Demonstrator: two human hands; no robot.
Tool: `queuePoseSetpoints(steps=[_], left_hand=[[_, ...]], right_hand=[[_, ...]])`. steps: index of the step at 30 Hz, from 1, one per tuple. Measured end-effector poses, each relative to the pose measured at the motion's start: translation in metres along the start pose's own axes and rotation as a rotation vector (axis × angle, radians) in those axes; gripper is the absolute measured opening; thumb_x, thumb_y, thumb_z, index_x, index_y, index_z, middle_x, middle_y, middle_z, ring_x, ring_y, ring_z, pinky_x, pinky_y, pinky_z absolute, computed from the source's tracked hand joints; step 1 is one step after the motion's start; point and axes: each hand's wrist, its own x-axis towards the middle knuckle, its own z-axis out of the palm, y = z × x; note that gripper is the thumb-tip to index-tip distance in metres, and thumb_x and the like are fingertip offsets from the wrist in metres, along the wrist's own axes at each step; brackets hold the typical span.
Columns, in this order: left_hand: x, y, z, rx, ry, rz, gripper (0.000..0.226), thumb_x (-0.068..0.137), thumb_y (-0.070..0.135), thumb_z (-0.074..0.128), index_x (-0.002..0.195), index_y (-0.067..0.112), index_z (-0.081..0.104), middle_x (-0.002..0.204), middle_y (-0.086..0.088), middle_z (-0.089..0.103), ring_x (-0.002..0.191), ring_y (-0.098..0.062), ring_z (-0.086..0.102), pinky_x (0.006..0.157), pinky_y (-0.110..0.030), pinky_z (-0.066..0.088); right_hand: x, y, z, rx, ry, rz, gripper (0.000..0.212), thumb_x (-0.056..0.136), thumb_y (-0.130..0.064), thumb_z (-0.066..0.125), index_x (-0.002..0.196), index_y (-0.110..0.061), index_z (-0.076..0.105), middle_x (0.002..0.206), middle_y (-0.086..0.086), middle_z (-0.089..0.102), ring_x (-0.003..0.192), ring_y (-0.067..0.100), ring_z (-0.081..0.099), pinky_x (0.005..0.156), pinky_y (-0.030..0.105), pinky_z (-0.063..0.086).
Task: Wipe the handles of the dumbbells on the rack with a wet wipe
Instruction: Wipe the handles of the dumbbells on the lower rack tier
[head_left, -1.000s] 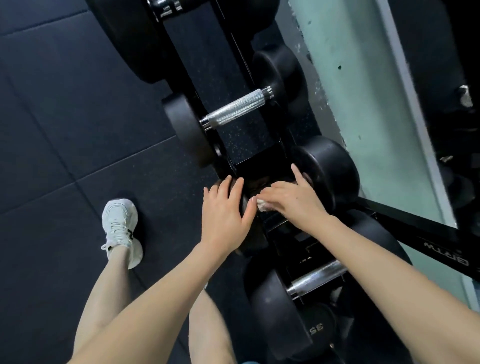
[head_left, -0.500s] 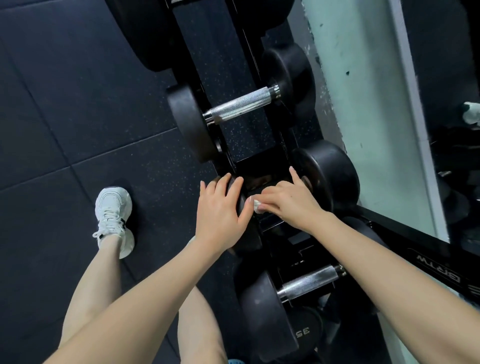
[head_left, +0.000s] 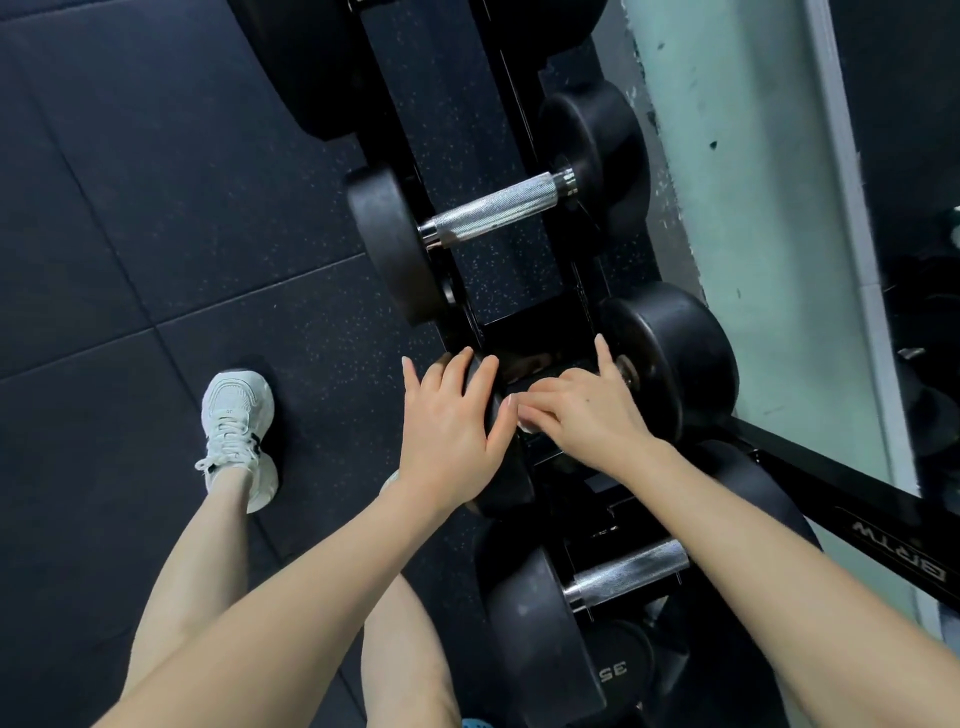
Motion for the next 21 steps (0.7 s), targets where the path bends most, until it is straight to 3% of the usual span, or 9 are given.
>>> queuePoseSetpoints(steps=[4, 6, 9, 11, 13, 15, 17, 19, 21], left_hand=[[0.0, 0.001, 0.0, -0.012, 0.011, -0.001, 0.055, 0.093, 0.048, 0.028, 0.127, 0.013, 0.055, 0.13, -0.013, 0.056, 0.117, -0.032, 0.052, 0.111, -0.059, 0.017], [0.0, 0.001, 0.0, -0.015, 0.014, -0.003, 0.055, 0.093, 0.048, 0.028, 0.127, 0.013, 0.055, 0.131, -0.013, 0.056, 0.117, -0.032, 0.052, 0.112, -0.059, 0.016], [0.0, 0.0, 0.0, -0.025, 0.019, 0.002, 0.055, 0.093, 0.047, 0.028, 0.127, 0.013, 0.056, 0.13, -0.013, 0.056, 0.117, -0.032, 0.052, 0.112, -0.059, 0.017], [0.0, 0.0, 0.0, -0.028, 0.025, 0.004, 0.055, 0.093, 0.047, 0.028, 0.127, 0.013, 0.056, 0.13, -0.013, 0.056, 0.118, -0.032, 0.051, 0.112, -0.059, 0.016], [0.0, 0.0, 0.001, -0.029, 0.03, 0.009, 0.055, 0.093, 0.047, 0.029, 0.127, 0.013, 0.056, 0.13, -0.013, 0.056, 0.118, -0.032, 0.052, 0.112, -0.058, 0.015], [0.0, -0.001, 0.001, -0.033, 0.046, 0.008, 0.055, 0.093, 0.046, 0.03, 0.126, 0.012, 0.057, 0.129, -0.014, 0.057, 0.117, -0.032, 0.052, 0.112, -0.058, 0.016], [0.0, 0.0, 0.001, -0.034, 0.054, 0.007, 0.054, 0.093, 0.046, 0.03, 0.125, 0.012, 0.057, 0.128, -0.014, 0.058, 0.116, -0.032, 0.053, 0.111, -0.058, 0.016], [0.0, 0.0, 0.002, -0.032, 0.057, 0.007, 0.054, 0.093, 0.046, 0.031, 0.125, 0.012, 0.058, 0.127, -0.014, 0.058, 0.116, -0.032, 0.053, 0.111, -0.058, 0.017], [0.0, 0.0, 0.002, -0.032, 0.049, 0.007, 0.054, 0.093, 0.046, 0.031, 0.125, 0.011, 0.058, 0.127, -0.014, 0.058, 0.117, -0.032, 0.053, 0.111, -0.058, 0.017]], right_hand=[[0.003, 0.024, -0.012, -0.048, -0.066, -0.045, 0.039, 0.094, -0.053, 0.026, 0.108, -0.04, 0.06, 0.104, -0.017, 0.065, 0.1, 0.007, 0.059, 0.11, 0.038, -0.02], [0.009, 0.027, -0.021, -0.124, -0.142, -0.071, 0.032, 0.094, -0.051, 0.034, 0.107, -0.037, 0.061, 0.098, -0.012, 0.067, 0.098, 0.009, 0.06, 0.11, 0.038, -0.021], [0.023, 0.026, -0.037, -0.304, -0.282, -0.105, 0.026, 0.094, -0.045, 0.038, 0.099, -0.037, 0.062, 0.072, -0.009, 0.057, 0.096, 0.012, 0.06, 0.116, 0.045, -0.011], [0.031, 0.026, -0.044, -0.411, -0.334, -0.118, 0.028, 0.094, -0.045, 0.039, 0.104, -0.037, 0.065, 0.077, -0.008, 0.062, 0.098, 0.013, 0.06, 0.116, 0.044, -0.009], [0.038, 0.028, -0.048, -0.415, -0.388, -0.102, 0.032, 0.091, -0.048, 0.044, 0.094, -0.03, 0.071, 0.077, -0.007, 0.066, 0.095, 0.012, 0.06, 0.116, 0.043, -0.005], [0.046, 0.029, -0.049, -0.277, -0.44, -0.087, 0.028, 0.086, -0.049, 0.052, 0.091, -0.03, 0.072, 0.076, -0.007, 0.069, 0.088, 0.011, 0.059, 0.114, 0.038, 0.015], [0.05, 0.032, -0.05, -0.04, -0.473, -0.053, 0.023, 0.081, -0.046, 0.062, 0.095, -0.032, 0.073, 0.078, -0.007, 0.071, 0.079, 0.008, 0.06, 0.089, 0.028, 0.042], [0.048, 0.032, -0.043, 0.182, -0.484, -0.003, 0.018, 0.079, -0.043, 0.066, 0.093, -0.034, 0.074, 0.074, -0.009, 0.071, 0.071, 0.003, 0.063, 0.071, 0.021, 0.043], [0.041, 0.029, -0.031, 0.379, -0.444, 0.067, 0.018, 0.08, -0.047, 0.066, 0.092, -0.036, 0.074, 0.078, -0.011, 0.072, 0.076, 0.002, 0.065, 0.075, 0.021, 0.046]])
